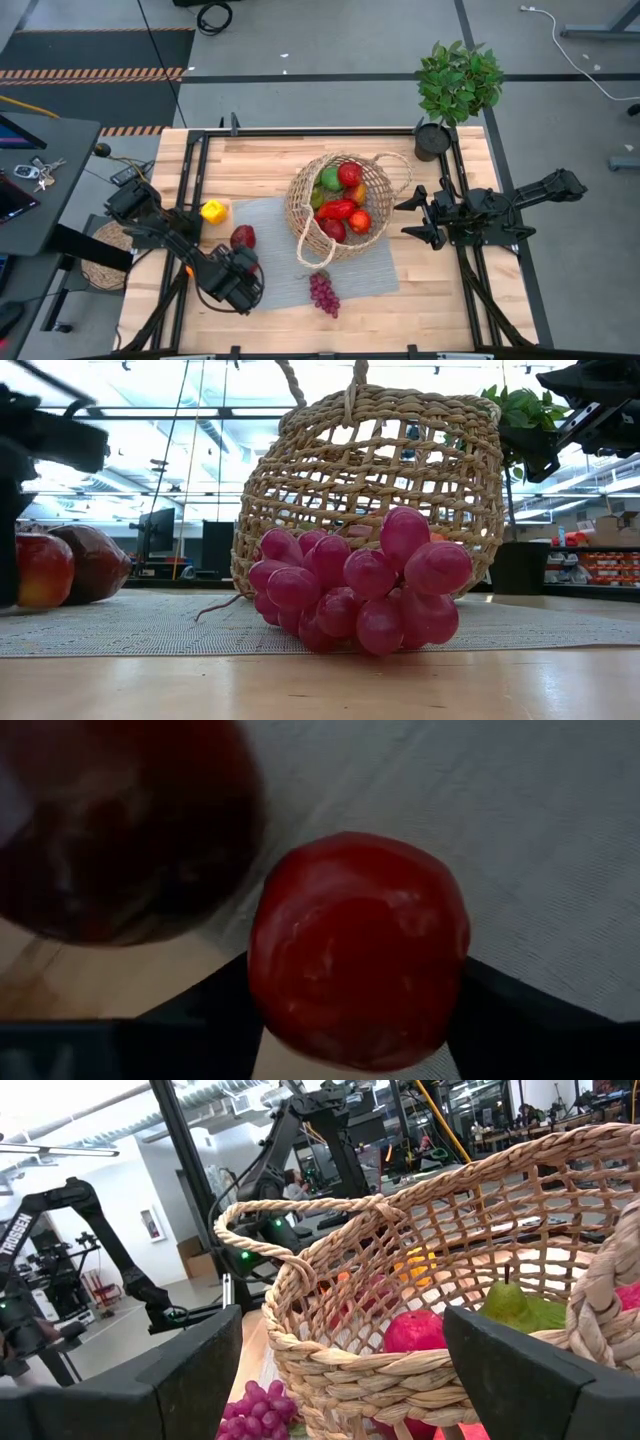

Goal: Build produce basket
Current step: Put the red apple into the brown basket

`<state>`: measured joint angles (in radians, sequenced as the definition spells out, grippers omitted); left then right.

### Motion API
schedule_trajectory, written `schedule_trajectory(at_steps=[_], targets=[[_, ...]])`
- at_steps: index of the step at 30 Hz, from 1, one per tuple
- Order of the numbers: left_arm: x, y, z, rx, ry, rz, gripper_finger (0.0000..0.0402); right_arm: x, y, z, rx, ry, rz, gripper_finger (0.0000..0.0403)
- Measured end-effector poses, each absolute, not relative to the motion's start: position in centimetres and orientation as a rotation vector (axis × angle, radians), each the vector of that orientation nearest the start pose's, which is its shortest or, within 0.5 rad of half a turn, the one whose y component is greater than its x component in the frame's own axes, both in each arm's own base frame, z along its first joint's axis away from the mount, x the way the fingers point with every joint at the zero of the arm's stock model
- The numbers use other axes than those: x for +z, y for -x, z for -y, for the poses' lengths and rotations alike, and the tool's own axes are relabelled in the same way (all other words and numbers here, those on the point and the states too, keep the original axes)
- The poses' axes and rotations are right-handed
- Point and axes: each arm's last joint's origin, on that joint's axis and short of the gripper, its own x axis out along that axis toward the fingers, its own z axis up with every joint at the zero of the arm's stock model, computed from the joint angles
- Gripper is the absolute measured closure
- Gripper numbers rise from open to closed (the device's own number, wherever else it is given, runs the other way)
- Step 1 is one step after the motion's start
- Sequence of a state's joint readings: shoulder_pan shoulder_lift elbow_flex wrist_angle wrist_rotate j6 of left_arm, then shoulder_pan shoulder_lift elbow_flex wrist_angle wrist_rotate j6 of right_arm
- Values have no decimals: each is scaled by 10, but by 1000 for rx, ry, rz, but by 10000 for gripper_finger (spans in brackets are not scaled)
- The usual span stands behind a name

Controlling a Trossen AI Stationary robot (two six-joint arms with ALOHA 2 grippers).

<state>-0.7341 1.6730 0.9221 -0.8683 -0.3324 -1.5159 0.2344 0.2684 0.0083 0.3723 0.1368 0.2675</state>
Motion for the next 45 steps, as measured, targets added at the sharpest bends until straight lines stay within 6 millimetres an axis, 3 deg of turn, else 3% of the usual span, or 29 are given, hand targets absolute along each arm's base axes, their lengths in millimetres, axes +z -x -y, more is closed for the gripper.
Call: schedule_trajectory(at_steps=[6, 12, 18, 24, 30, 37, 45], targets=[[180, -226, 176, 602, 425, -1230, 158, 179, -111, -23, 112, -288, 96, 55], [235, -256, 180, 477, 408, -1171, 141, 179, -111, -23, 112, -288, 97, 55], [282, -285, 184, 280, 543, -1066, 149, 179, -111, -22, 112, -288, 96, 55], [319, -296, 188, 74, 578, -1030, 141, 179, -111, -22, 112, -288, 96, 55], [365, -301, 188, -77, 491, -895, 146, 179, -111, -22, 112, -288, 97, 55], [416, -310, 177, -106, 274, -591, 141, 179, -111, -22, 112, -288, 96, 55], [428, -333, 146, 20, -50, -414, 140, 179, -111, -22, 111, -288, 97, 55]])
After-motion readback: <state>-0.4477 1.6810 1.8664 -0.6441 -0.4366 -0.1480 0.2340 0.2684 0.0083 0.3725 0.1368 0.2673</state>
